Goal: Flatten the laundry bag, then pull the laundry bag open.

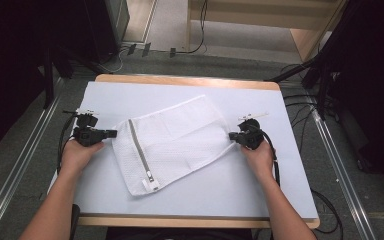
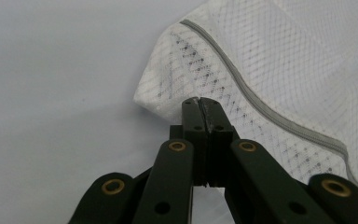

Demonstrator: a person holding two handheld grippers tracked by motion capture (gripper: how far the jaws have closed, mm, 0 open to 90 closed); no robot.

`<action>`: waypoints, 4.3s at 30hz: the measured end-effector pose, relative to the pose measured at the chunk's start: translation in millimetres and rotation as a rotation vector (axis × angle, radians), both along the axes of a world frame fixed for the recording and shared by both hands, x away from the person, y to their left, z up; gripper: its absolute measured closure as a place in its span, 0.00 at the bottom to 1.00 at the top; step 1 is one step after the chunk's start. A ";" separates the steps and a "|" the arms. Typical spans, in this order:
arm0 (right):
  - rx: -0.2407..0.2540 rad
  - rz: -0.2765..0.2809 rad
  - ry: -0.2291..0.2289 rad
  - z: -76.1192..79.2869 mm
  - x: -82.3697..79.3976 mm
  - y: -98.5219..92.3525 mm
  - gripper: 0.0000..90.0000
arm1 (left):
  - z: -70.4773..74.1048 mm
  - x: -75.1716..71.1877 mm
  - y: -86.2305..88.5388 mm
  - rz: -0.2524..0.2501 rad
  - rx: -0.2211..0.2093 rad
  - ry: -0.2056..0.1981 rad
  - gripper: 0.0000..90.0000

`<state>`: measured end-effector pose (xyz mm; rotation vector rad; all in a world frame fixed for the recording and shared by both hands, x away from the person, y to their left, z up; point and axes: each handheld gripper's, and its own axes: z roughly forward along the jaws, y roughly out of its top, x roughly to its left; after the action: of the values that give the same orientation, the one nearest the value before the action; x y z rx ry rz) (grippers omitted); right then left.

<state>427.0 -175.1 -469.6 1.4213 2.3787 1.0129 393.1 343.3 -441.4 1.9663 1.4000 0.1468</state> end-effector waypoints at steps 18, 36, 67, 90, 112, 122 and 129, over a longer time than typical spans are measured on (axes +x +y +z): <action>0.057 -0.036 -0.005 10.3 62.1 -7.2 1.00 | 8.6 -55.9 -29.8 -0.081 0.031 -0.018 1.00; 0.065 -0.032 -0.049 25.8 50.2 -1.4 0.82 | 29.3 -37.2 -35.4 -0.110 0.024 -0.065 0.79; 0.049 0.016 -0.049 6.3 -33.3 6.0 0.64 | -1.9 49.2 -66.5 -0.181 0.059 -0.037 0.59; -0.068 -0.037 -0.101 -3.8 -30.8 24.4 0.77 | -12.1 46.4 -73.9 -0.187 0.084 -0.039 0.89; 0.017 -0.041 -0.022 2.8 -7.4 13.5 1.00 | -5.7 38.1 -71.5 -0.174 0.035 -0.001 1.00; 0.045 -0.058 -0.019 6.8 22.9 8.2 1.00 | -3.8 9.6 -70.9 -0.149 0.011 -0.013 1.00; 0.064 -0.056 -0.015 9.6 43.3 10.3 1.00 | -3.8 -9.8 -73.8 -0.135 0.024 -0.031 1.00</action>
<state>470.3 -164.9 -459.9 1.4880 2.3025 1.0901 383.3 269.6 -445.2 2.0629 1.2461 0.1325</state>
